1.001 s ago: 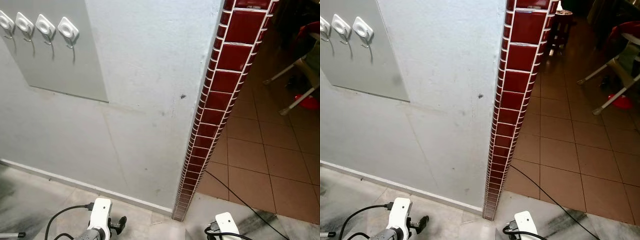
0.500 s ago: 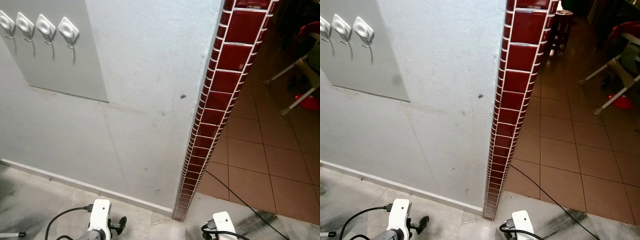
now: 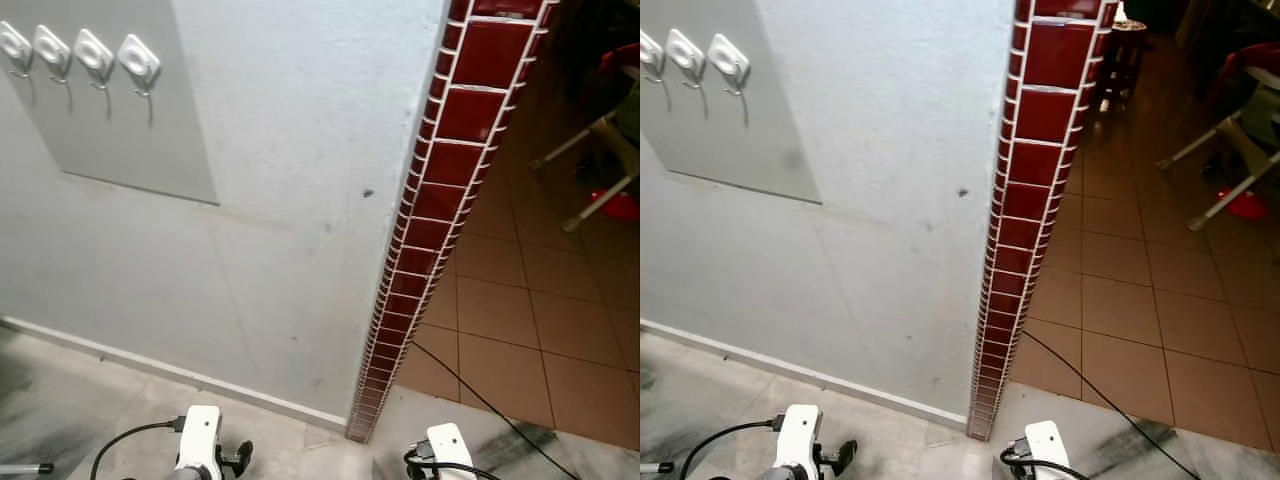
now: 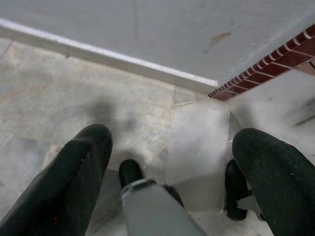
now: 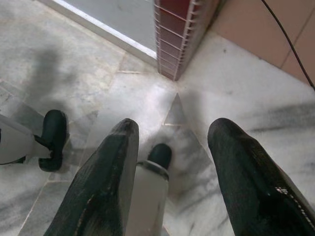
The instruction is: Hang keys on a hook
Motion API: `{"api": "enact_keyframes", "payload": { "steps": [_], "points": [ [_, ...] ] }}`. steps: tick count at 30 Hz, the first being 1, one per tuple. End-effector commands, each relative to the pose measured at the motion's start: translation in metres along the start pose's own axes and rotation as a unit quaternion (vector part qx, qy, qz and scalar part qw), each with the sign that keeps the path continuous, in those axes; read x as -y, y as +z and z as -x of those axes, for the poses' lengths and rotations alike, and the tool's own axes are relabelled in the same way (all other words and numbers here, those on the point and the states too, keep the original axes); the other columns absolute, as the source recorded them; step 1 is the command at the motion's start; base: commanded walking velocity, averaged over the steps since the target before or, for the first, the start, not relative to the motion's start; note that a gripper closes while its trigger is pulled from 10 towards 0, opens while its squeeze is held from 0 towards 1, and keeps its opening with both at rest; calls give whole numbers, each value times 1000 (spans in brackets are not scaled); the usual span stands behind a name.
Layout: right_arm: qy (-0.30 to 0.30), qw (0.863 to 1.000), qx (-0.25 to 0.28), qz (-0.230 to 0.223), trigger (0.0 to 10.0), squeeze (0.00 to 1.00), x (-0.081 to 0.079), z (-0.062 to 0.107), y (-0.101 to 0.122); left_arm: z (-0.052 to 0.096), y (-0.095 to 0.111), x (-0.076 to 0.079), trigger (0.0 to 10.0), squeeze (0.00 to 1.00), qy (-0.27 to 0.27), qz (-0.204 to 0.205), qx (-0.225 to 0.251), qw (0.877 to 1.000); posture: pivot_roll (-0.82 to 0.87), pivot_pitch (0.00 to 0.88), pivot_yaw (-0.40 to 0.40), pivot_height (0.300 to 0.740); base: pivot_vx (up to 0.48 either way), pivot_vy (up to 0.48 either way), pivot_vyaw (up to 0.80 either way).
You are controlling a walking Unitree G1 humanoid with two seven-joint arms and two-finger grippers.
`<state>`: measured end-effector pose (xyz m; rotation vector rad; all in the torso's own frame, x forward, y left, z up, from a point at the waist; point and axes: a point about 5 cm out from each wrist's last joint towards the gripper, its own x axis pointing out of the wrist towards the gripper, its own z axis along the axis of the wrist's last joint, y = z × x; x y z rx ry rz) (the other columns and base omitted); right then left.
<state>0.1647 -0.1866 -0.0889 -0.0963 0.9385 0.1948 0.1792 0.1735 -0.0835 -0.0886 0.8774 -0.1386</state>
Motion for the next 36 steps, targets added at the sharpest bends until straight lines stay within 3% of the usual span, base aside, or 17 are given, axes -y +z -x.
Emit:
{"api": "enact_keyframes", "payload": {
  "steps": [1,13,36],
  "points": [
    [4,1000,6,-6,10000,0,-5,-1,1,3,-6,-7,10000,0,11,-3,-14,1000,-57,0,8,740,0,420,0],
    [5,1000,3,13,10000,0,-2,0,-1,4,-11,-8,10000,0,15,-8,-26,1000,-63,0,4,740,0,419,0],
    [7,1000,-1,15,10000,0,-2,1,-5,1,-2,-6,10000,0,7,-13,-14,1000,-69,0,6,740,0,408,0]
  ]
}}
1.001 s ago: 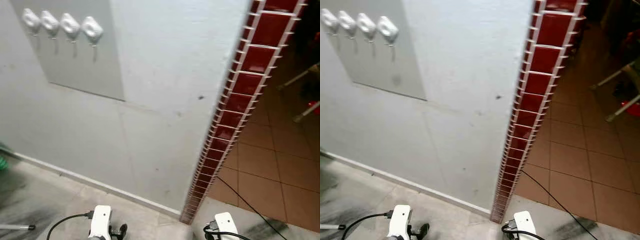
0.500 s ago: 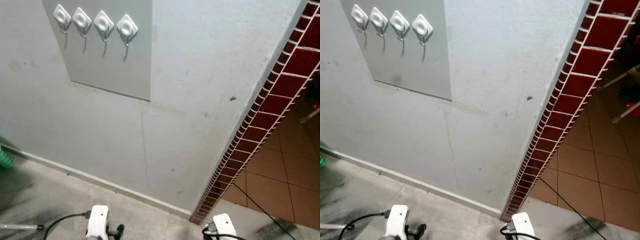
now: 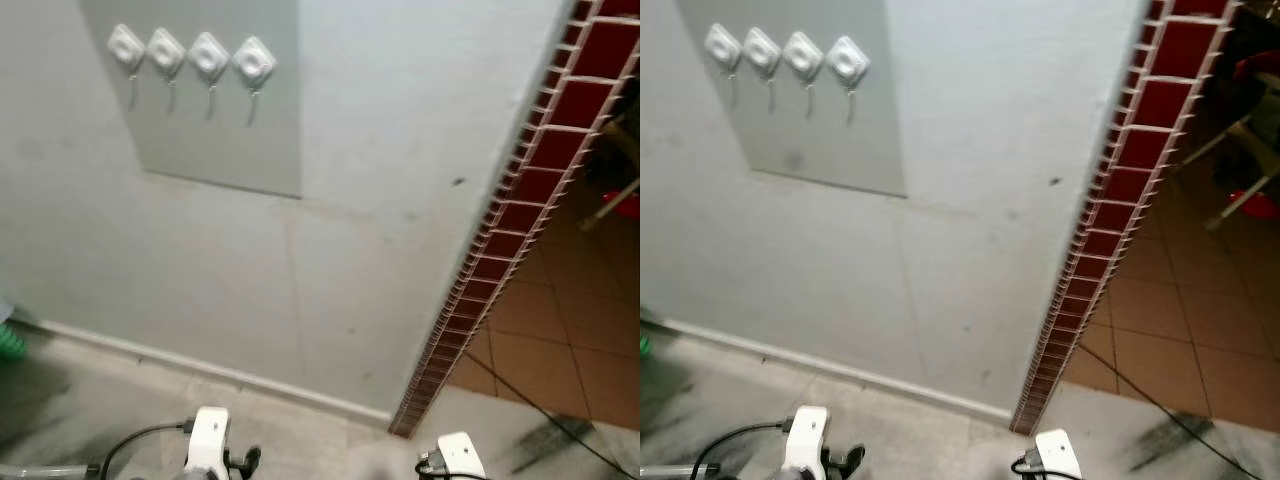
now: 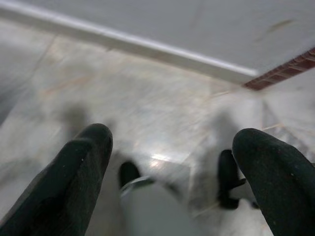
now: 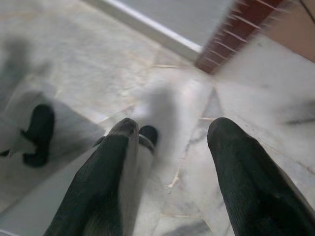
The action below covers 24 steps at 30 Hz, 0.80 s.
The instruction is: Hang keys on a hook
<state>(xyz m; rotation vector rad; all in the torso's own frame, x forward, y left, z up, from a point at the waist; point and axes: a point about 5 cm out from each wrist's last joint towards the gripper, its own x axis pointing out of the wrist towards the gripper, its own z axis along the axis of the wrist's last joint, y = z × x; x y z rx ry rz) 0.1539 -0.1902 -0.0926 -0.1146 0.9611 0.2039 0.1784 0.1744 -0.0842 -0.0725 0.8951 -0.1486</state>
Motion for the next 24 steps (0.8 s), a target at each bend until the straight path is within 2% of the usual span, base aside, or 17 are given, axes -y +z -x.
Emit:
{"api": "enact_keyframes", "payload": {
  "steps": [1,7,12,24],
  "points": [
    [6,1000,11,6,10000,0,-3,-2,7,1,-1,-5,10000,0,8,-4,-5,1000,-69,0,6,740,0,405,0],
    [8,1000,14,14,10000,0,-4,-2,8,1,0,-5,10000,0,8,-5,-5,1000,-70,0,8,740,0,404,0],
    [9,999,12,32,10000,0,-4,-3,9,1,1,-6,10000,0,8,-5,-5,1000,-71,0,9,740,0,380,800],
    [11,999,12,34,10000,0,-5,-3,8,1,1,-6,10000,0,8,-13,-5,1000,-72,0,10,740,0,0,800]
  ]
}}
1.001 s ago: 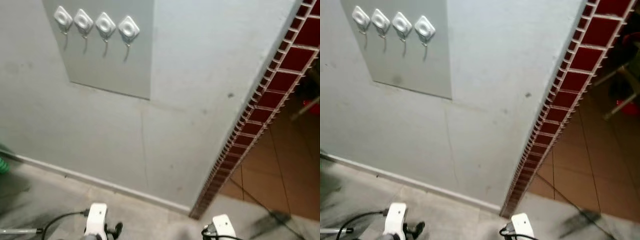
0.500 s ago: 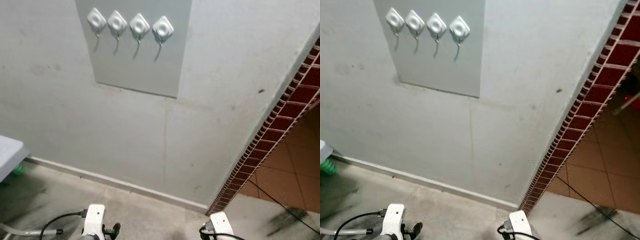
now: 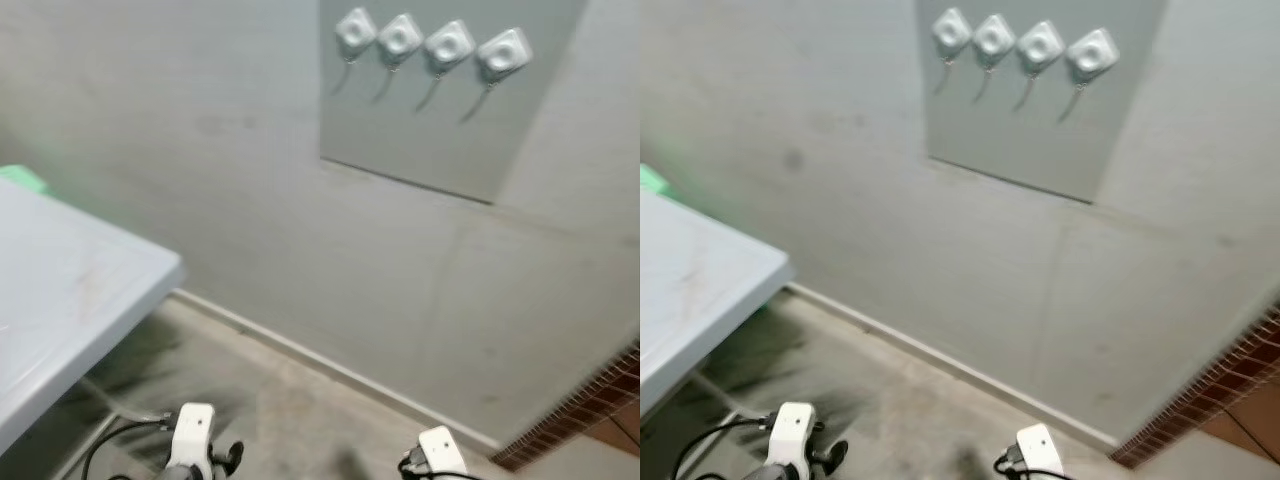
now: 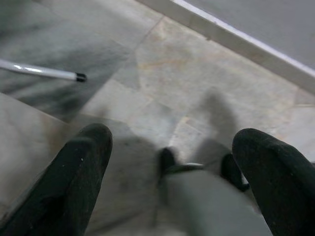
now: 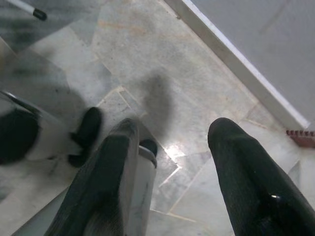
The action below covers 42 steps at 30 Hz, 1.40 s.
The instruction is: Hang keys on a hook
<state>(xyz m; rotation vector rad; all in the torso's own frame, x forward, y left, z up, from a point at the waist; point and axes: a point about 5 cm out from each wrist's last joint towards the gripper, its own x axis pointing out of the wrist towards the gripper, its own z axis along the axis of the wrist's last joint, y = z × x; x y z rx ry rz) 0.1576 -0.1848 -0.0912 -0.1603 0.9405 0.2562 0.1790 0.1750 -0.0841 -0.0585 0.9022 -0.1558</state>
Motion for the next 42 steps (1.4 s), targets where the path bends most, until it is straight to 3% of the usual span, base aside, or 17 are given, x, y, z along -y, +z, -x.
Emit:
{"api": "enact_keyframes", "payload": {
  "steps": [1,12,15,16,18,23,27,30,42],
  "points": [
    [-1,1000,4,2,10000,0,-1,-1,3,1,0,-5,10000,0,8,-6,-1,1000,-72,0,10,740,0,0,800],
    [-5,1000,21,-6,10000,0,3,-1,9,1,4,-5,10000,0,6,1,12,1000,-73,0,12,740,0,0,800],
    [-7,999,42,-18,10000,0,4,-2,15,-1,11,-2,10000,0,-1,11,33,999,-73,0,14,740,0,0,800],
    [-7,998,58,-24,10000,0,5,-2,20,-3,27,2,10000,0,-18,14,73,997,-72,0,16,740,0,0,800],
    [-7,997,67,-27,10000,0,5,-2,22,-4,34,4,10000,0,-25,15,89,996,-72,0,16,740,0,0,800],
    [-1,989,140,-41,10000,0,5,-2,47,-5,65,12,10000,0,-53,20,171,984,-75,0,19,740,0,0,800],
    [1,985,169,-43,10000,0,6,-2,58,-4,80,15,10000,0,-63,17,205,977,-75,0,19,740,0,0,800],
    [2,975,219,-44,10000,0,9,-1,79,-1,103,17,10000,0,-77,16,260,962,-75,0,23,740,0,0,800],
    [5,951,307,-28,10000,0,16,7,118,11,136,23,10000,0,-101,-27,349,931,-72,0,17,740,0,0,800]
  ]
}}
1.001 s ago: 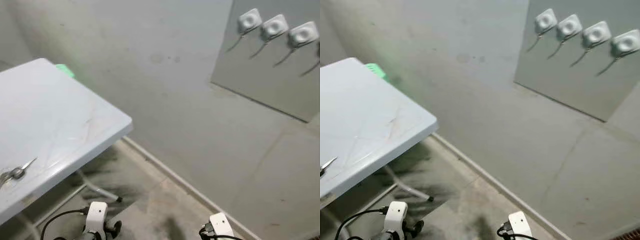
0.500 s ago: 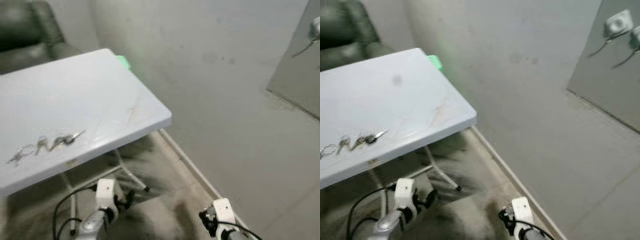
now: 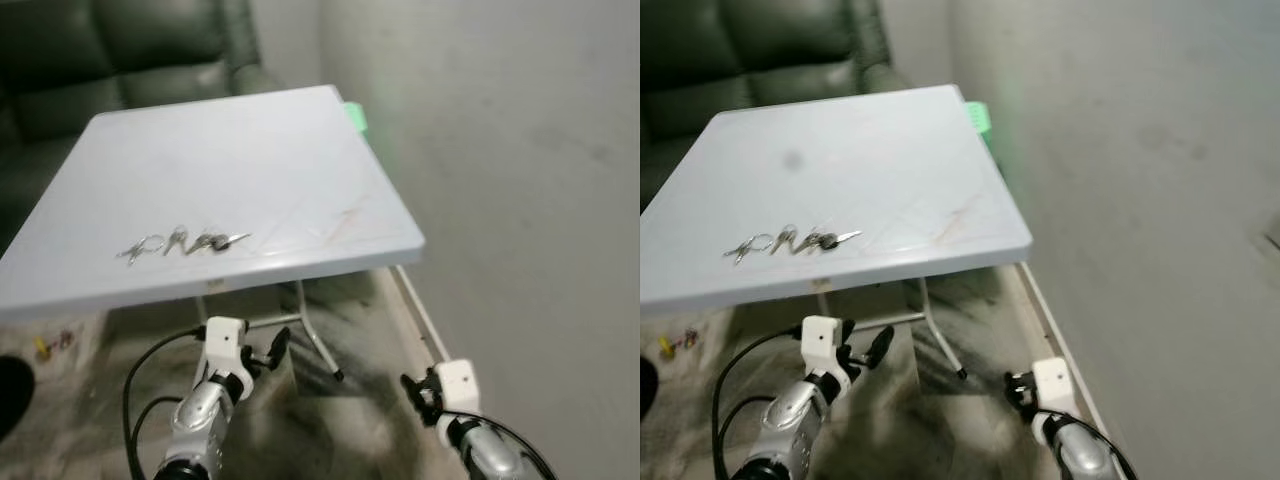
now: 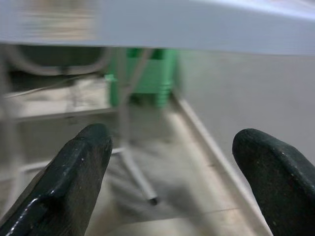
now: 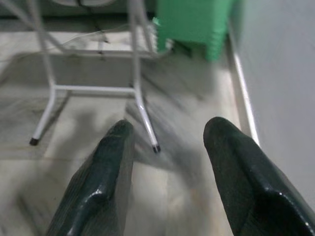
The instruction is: Hang keys on a hook
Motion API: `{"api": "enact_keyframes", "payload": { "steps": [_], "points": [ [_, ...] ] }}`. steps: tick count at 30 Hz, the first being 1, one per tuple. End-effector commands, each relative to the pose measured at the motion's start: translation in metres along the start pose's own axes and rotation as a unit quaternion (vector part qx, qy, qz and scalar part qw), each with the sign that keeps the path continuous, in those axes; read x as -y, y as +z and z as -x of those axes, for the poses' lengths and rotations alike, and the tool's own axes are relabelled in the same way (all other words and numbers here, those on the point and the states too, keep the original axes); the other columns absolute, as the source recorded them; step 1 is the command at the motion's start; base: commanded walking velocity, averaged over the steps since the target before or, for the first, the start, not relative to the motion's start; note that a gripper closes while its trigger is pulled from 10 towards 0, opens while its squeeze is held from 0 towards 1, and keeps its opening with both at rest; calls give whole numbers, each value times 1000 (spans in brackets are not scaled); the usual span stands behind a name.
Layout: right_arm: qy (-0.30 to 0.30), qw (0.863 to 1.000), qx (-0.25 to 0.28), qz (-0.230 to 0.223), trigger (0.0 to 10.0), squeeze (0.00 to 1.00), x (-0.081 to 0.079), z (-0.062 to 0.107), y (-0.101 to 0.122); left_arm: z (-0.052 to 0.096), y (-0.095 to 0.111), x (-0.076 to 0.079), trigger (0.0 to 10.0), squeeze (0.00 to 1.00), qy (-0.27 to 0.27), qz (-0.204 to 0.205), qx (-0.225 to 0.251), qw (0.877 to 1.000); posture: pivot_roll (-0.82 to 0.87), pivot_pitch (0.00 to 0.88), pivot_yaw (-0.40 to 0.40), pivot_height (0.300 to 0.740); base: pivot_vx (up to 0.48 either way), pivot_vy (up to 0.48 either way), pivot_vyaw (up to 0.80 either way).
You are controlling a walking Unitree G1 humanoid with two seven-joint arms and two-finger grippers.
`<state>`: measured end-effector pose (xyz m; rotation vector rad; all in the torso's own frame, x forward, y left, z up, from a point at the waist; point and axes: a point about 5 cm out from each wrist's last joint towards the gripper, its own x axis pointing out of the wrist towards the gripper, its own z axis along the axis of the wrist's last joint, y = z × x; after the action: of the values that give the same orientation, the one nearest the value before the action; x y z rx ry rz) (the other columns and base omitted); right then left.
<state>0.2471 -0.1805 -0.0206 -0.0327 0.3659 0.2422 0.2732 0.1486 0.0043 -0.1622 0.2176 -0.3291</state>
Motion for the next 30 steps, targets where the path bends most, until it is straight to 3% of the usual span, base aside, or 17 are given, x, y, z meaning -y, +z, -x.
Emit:
{"api": "enact_keyframes", "payload": {
  "steps": [1,7,18,19,22,23,24,30],
  "points": [
    [13,1000,25,-1,10000,0,-6,-3,7,-1,10,-2,10000,0,-3,-16,24,1000,-72,0,16,740,0,0,800],
    [10,998,57,4,10000,0,2,-5,22,-1,18,1,10000,0,-17,-34,48,998,-73,0,16,740,0,0,800],
    [4,993,118,13,10000,0,14,-15,60,5,5,4,10000,0,-23,-64,9,998,-86,0,15,740,0,0,800],
    [3,991,132,15,10000,0,15,-16,66,4,7,5,10000,0,-24,-63,12,998,-87,0,15,740,0,0,644],
    [1,985,168,-40,10000,0,19,-18,85,-9,31,3,10000,0,-11,-44,56,997,-88,0,13,740,0,0,0],
    [4,983,176,-42,10000,847,19,-18,88,-11,36,3,10000,0,-9,-43,62,997,-88,0,12,740,0,0,0],
    [5,982,183,-43,10000,1000,18,-18,92,-14,40,2,10000,0,-8,-38,66,997,-88,0,12,740,0,0,0],
    [7,975,215,-46,10000,1000,12,-19,109,-26,75,0,10000,0,9,-23,116,993,-82,0,10,740,0,0,0]
  ]
}}
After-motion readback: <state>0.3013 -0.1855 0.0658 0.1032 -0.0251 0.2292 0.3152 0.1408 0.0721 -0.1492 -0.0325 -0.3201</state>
